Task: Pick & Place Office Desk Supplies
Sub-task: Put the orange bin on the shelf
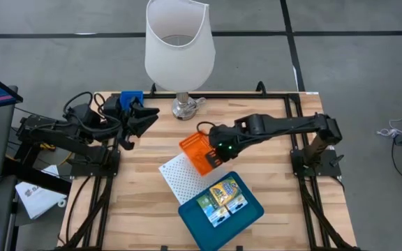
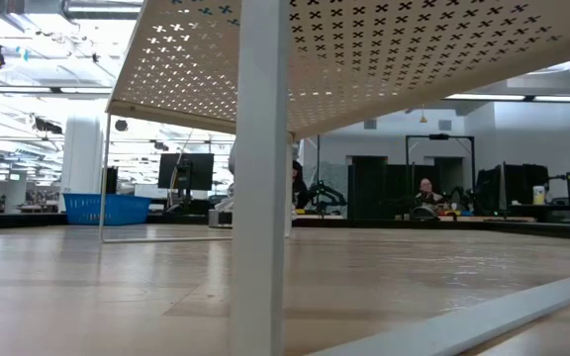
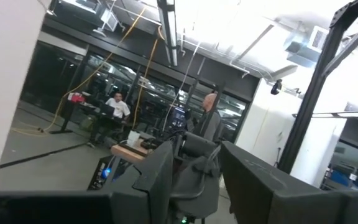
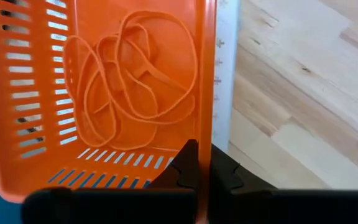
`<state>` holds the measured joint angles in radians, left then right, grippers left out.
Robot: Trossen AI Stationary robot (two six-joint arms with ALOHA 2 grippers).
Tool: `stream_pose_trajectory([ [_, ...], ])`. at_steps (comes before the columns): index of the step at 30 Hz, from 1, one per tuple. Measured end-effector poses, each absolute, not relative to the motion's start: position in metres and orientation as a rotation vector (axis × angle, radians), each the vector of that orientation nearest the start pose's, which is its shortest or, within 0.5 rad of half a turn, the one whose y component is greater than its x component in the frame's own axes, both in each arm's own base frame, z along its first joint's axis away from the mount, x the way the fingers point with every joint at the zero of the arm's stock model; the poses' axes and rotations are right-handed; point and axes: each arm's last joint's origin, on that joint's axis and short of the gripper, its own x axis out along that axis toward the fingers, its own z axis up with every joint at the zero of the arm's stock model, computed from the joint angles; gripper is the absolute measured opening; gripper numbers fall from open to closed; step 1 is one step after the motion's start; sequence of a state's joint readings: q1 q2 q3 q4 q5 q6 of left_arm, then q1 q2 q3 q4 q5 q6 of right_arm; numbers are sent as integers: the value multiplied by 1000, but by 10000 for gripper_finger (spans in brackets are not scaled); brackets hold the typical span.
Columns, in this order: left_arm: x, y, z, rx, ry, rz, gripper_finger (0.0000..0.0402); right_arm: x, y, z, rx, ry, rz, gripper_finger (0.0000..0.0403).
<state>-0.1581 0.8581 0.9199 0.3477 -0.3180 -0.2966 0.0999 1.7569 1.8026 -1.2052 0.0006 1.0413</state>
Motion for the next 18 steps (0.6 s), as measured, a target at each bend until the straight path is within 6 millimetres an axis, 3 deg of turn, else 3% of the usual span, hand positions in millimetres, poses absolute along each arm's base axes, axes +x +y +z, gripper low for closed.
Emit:
stream_pose_trajectory([
  [6, 175, -19, 416, -386, -419, 85, 131, 358, 44, 338, 859, 1123, -522, 0],
  [18, 175, -19, 416, -383, -418, 86, 131, 359, 49, 329, 855, 1161, -543, 0],
])
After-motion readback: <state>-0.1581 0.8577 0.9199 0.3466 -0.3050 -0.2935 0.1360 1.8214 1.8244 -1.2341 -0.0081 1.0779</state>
